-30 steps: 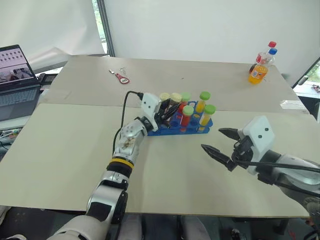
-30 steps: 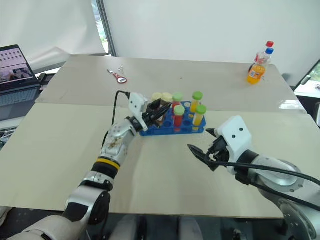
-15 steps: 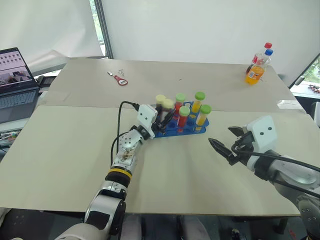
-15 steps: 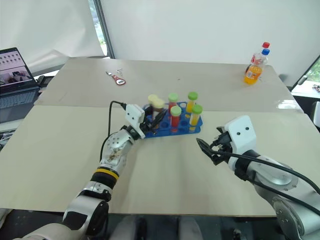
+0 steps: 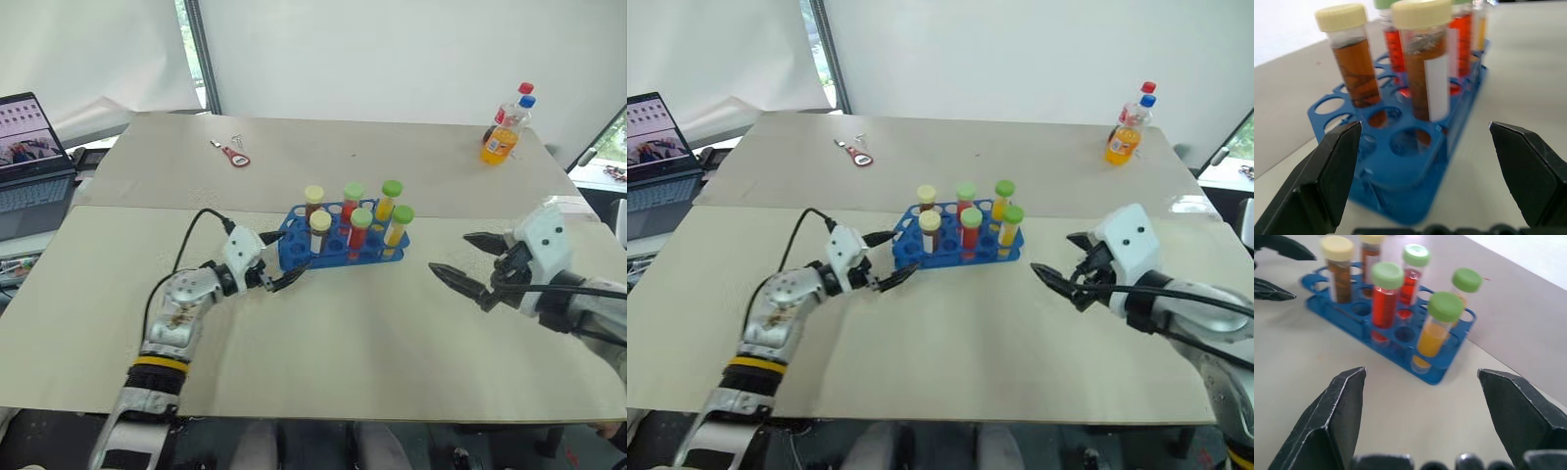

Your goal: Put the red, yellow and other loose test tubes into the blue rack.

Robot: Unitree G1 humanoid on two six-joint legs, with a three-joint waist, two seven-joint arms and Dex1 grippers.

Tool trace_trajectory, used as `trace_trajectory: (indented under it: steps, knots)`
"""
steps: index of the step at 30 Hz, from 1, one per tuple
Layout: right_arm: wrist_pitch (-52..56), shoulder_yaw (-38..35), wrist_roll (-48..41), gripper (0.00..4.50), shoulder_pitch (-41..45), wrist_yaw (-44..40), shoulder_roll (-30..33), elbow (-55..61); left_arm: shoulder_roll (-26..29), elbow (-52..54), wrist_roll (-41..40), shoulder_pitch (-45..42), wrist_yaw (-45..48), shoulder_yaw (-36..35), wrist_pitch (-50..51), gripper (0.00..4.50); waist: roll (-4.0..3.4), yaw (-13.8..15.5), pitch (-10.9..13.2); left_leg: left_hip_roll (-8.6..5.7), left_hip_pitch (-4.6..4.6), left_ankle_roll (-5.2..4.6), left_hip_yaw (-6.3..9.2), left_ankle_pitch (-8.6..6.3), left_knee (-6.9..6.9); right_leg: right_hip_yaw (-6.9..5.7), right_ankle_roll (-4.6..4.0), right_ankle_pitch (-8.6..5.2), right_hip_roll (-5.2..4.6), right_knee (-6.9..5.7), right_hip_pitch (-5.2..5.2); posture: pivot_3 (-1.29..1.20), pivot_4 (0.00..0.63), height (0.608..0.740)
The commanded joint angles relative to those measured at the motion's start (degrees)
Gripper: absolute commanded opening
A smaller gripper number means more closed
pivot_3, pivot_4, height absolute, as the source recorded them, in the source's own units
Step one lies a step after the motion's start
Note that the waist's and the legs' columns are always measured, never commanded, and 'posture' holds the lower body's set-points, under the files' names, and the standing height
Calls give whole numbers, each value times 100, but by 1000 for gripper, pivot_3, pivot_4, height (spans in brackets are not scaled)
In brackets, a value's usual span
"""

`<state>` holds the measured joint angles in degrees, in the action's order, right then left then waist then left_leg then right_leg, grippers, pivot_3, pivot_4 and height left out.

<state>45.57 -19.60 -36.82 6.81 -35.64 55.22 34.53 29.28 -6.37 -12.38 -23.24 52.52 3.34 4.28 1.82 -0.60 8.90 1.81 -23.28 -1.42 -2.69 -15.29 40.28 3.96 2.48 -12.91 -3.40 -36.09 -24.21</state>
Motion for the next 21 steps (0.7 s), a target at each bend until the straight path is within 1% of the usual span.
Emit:
trace_trajectory:
  steps: [1,3,4,7,10,14,21]
  knots:
    - [-520,-378,63,4275,328,-883,494,-625,936,728,-191,69,464,-335,761,4468,0,-6,1,1,3,0,-1,0,-2,0,0,0,0,1,0,0,150,733]
    - [-698,-382,70,4275,678,-1506,968,-1183,1991,661,118,98,802,-557,925,4468,-4,-14,8,2,2,0,-4,0,-3,0,-1,-1,1,2,-4,0,150,733]
    - [-794,-343,124,4275,813,-1690,1112,-1385,2310,615,157,90,910,-621,945,4468,-7,-32,14,3,2,0,-9,0,-6,0,-2,-2,1,0,-7,0,150,733]
    - [-1002,-142,186,4275,1124,-2326,1497,-1926,2845,475,105,3,975,-826,1066,4468,-8,-15,14,8,17,0,-32,0,-30,0,-9,-5,-2,5,-9,0,150,733]
    - [-1156,54,282,4275,1296,-2796,1694,-2276,2977,368,-49,23,1058,-1048,1124,4468,-9,39,13,13,19,0,-58,0,-44,-3,-8,-9,-7,10,-9,0,150,733]
    - [-1301,312,376,4275,1564,-3123,1684,-2668,3130,582,-162,284,1142,-1265,1384,4468,-8,26,15,12,3,0,-72,-1,-42,-2,-9,-8,-8,11,-24,0,150,733]
    - [-1684,571,712,4275,1655,-3266,1478,-3022,3194,888,-284,514,1163,-1416,1646,4468,-9,19,15,12,4,0,-78,0,-41,0,-11,-9,-6,2,-31,0,150,733]
